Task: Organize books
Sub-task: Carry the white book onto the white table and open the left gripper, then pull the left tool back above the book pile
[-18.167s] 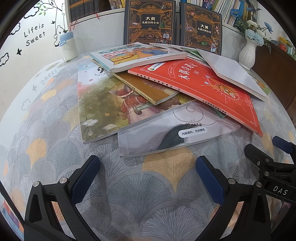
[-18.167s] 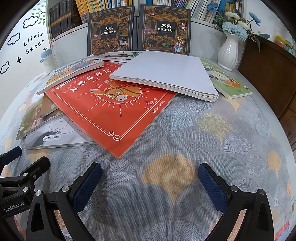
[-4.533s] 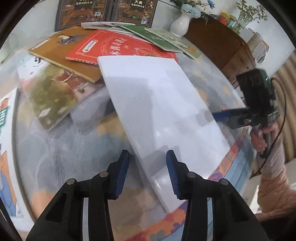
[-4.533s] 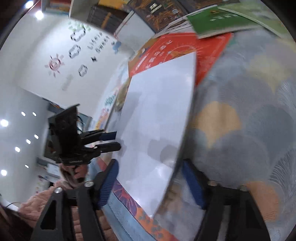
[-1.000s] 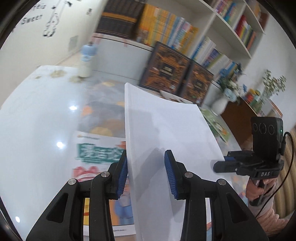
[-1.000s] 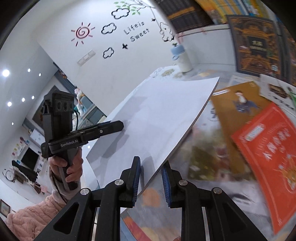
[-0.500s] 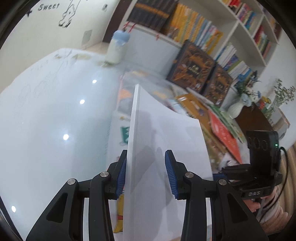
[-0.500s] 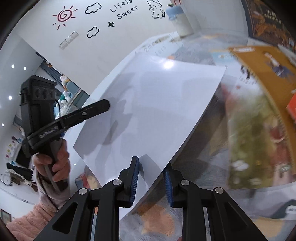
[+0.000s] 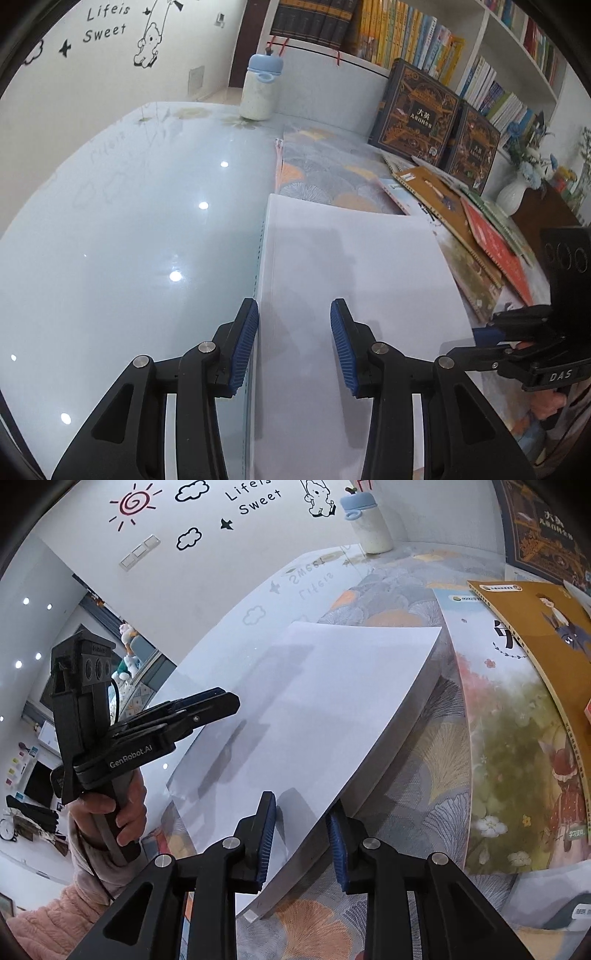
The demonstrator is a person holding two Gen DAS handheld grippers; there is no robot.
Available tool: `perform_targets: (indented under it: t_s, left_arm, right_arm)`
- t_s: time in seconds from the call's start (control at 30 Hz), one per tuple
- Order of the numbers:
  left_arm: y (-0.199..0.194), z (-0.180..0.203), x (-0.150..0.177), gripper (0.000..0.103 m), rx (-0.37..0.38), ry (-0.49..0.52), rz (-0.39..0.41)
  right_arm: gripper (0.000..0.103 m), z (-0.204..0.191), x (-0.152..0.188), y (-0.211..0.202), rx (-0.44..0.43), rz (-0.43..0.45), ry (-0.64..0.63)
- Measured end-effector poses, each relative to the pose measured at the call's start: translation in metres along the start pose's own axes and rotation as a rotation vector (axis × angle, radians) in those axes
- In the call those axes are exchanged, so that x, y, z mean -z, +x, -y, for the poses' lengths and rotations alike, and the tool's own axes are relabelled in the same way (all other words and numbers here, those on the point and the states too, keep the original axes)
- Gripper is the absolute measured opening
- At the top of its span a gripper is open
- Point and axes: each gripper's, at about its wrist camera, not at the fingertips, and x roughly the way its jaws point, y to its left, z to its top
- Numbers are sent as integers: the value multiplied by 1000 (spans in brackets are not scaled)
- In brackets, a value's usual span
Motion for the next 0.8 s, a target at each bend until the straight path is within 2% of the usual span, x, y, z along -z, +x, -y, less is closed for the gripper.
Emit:
perform_targets:
  t_s: [0.33, 0.4, 0.57, 0.67, 0.73, 0.8]
  left_arm:
    - [1, -2, -1, 37, 6, -13, -2]
    - [2, -3, -2, 41, 5, -21, -7]
    - [-2, -12, -4, 42, -33, -103, 6]
    - [-9, -18, -5, 45, -68, -146, 7]
    - [-13, -21, -6, 46, -85, -171, 6]
    - [-18, -22, -6, 47, -102, -187, 2]
  right_arm:
    - [28, -4, 1, 1, 10, 6, -8]
    - [28, -2, 0, 1, 1, 5, 7]
    - [31, -3, -3, 1, 13, -3, 21]
    - [43, -6, -3, -2, 55, 1, 7]
    - [62, -8, -2, -5, 92, 11, -3]
    - [64, -6, -1, -11, 98, 28, -7]
